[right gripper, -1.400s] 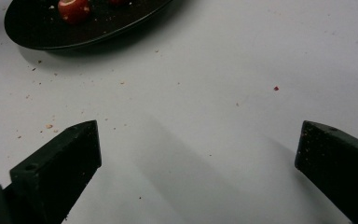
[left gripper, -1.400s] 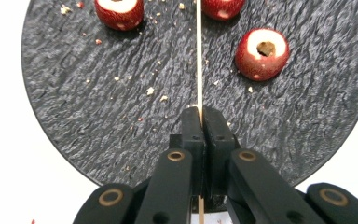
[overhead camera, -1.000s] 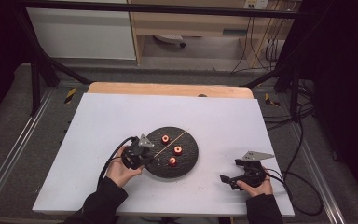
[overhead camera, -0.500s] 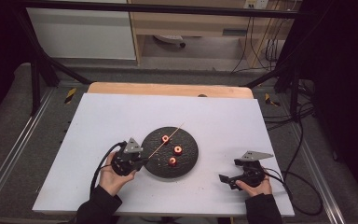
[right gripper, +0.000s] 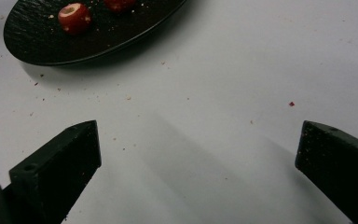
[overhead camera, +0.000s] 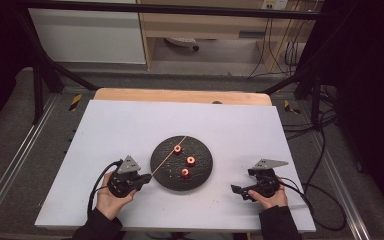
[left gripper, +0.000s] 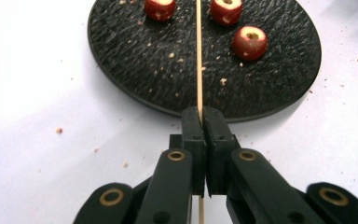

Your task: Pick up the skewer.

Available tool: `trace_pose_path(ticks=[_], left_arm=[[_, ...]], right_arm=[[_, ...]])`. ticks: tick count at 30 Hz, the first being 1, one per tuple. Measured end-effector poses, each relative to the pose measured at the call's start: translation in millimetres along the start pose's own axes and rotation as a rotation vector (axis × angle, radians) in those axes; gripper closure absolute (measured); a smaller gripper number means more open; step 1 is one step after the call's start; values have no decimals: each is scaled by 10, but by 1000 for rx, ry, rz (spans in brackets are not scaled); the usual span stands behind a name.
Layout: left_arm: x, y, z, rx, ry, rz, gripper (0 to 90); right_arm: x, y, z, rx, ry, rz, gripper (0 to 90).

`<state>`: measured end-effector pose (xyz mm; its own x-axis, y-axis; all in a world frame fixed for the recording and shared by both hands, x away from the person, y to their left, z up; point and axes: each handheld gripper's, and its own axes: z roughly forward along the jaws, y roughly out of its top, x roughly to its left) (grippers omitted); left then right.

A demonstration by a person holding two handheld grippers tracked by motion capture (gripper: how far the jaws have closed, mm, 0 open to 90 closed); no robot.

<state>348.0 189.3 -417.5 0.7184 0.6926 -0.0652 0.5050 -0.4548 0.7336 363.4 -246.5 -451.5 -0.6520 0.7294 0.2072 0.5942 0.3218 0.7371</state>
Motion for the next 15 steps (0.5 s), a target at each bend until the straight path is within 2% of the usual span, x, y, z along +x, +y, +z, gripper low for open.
trace_pose_path(ticks=[8,15], left_arm=[[50,-171,-94,-31,0,-24,882],[47,-263,-137,-54,0,-24,882]], right_arm=[[78,108,68,4,-2,-16,6],[170,240,128,8,-5,-23,6]])
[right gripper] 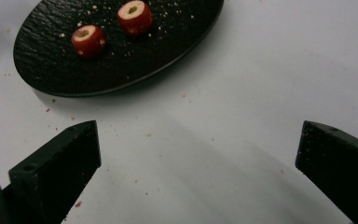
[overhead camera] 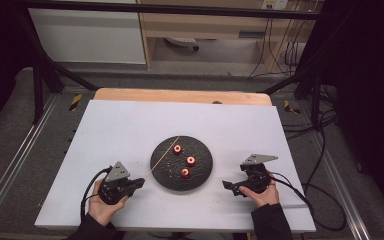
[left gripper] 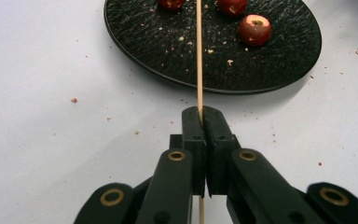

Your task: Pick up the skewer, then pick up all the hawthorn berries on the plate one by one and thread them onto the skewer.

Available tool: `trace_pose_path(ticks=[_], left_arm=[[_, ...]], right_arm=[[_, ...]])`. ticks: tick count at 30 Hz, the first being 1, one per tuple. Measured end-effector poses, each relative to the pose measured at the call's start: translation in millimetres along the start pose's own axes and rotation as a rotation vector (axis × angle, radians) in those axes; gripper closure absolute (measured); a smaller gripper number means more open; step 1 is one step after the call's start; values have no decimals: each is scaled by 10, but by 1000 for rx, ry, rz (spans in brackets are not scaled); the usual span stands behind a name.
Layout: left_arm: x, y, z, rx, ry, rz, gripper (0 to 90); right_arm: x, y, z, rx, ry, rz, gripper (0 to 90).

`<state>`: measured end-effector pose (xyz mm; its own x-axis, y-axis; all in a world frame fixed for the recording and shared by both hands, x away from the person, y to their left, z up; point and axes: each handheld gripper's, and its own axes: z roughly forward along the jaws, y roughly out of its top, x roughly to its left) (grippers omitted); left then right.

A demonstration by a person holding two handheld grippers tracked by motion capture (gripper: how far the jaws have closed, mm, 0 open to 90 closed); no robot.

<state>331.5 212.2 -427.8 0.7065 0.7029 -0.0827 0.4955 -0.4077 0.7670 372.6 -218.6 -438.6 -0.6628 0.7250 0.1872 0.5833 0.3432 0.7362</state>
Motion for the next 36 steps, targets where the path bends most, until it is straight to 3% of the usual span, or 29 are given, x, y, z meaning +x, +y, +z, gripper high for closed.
trace_pose_path(ticks=[9,20,36], left_arm=[[0,-51,-14,-6,-12,-4,881],[-14,-76,-35,-12,-8,3,882],[-12,-90,-35,-14,2,6,882]], right_arm=[[124,212,99,9,-27,-23,6],[308,532,277,77,-43,-69,23],[475,1018,626,164,-25,-79,189]])
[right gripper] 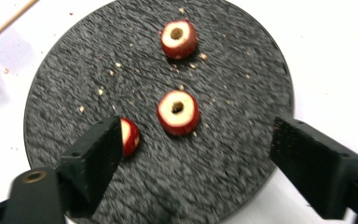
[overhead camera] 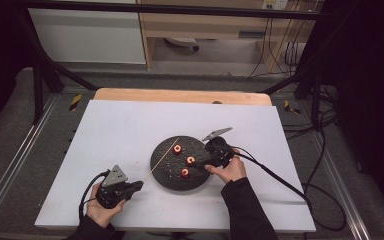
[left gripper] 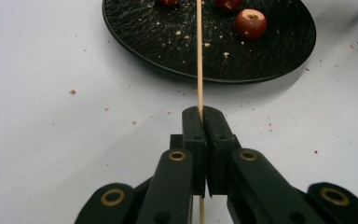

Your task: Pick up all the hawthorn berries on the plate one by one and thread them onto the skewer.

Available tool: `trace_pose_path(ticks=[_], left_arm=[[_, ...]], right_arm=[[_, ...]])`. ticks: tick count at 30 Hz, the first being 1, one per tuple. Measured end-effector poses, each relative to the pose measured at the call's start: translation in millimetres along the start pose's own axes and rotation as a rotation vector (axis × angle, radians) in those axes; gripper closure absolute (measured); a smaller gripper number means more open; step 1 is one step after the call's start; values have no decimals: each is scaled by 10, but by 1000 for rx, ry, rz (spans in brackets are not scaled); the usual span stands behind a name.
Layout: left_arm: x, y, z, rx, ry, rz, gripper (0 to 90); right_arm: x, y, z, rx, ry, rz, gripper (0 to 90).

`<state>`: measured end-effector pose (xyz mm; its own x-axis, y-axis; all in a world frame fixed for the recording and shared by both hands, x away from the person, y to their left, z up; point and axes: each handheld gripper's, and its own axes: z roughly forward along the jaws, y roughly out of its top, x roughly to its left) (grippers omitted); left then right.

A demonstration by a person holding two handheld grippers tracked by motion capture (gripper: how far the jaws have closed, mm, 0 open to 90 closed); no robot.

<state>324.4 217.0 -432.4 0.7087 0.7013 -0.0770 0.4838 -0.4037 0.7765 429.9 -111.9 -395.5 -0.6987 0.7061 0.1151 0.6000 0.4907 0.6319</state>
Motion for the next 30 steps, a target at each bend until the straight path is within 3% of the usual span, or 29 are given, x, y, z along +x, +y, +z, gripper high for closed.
trace_pose_path(ticks=[4,15,25,30], left_arm=[[0,-1,3,1,0,0,882],[2,-5,11,3,-1,-2,882],[4,-6,14,5,-2,0,882],[4,-6,19,8,-5,2,882]], right_arm=[[15,73,60,15,5,1,230],[28,248,294,125,23,19,359],[48,340,434,213,40,-60,473],[21,347,466,235,49,-62,519]])
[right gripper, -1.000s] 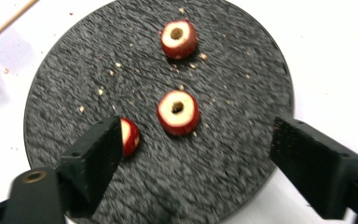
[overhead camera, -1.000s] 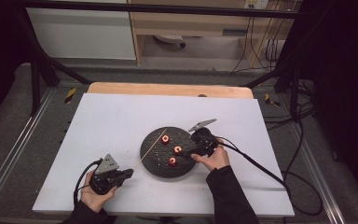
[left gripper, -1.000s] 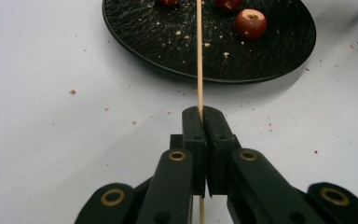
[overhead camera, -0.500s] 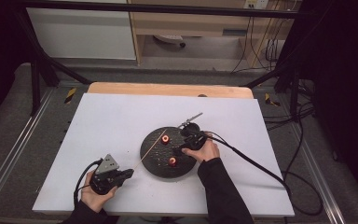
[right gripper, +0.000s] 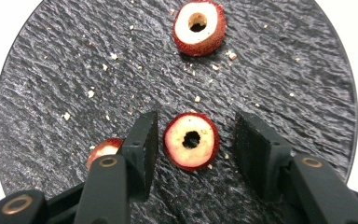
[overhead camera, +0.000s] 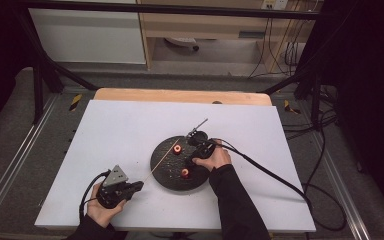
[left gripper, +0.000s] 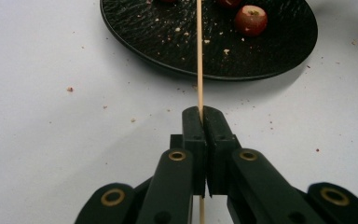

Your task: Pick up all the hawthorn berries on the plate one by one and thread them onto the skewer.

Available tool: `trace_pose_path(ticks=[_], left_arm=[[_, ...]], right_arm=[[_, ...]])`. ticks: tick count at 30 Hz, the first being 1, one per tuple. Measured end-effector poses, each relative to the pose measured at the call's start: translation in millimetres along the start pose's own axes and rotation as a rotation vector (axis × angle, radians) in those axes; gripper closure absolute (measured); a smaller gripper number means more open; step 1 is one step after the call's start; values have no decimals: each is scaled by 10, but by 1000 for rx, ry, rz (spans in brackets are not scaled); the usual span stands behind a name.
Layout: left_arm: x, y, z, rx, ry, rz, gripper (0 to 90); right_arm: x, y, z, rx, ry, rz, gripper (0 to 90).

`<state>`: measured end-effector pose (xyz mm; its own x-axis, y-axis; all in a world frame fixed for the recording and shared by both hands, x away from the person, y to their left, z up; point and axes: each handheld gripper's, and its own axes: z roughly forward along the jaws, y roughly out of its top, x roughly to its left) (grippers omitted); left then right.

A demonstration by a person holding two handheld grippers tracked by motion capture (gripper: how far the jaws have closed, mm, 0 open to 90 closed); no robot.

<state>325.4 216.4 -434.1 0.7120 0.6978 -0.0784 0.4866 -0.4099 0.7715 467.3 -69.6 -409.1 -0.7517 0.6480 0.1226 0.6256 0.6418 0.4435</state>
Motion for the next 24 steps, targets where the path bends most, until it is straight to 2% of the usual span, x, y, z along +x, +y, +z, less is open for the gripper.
trace_pose_path(ticks=[10,16,22,24], left_arm=[[2,-1,2,2,-1,1,882],[-1,1,0,0,-2,2,882],[-3,2,-6,-5,0,2,882],[-3,2,-9,-6,1,2,882]], right_arm=[[-32,14,22,26,22,15,598],[-37,16,19,32,20,22,603],[-31,15,-31,15,23,35,607],[-25,15,-65,10,24,54,608]])
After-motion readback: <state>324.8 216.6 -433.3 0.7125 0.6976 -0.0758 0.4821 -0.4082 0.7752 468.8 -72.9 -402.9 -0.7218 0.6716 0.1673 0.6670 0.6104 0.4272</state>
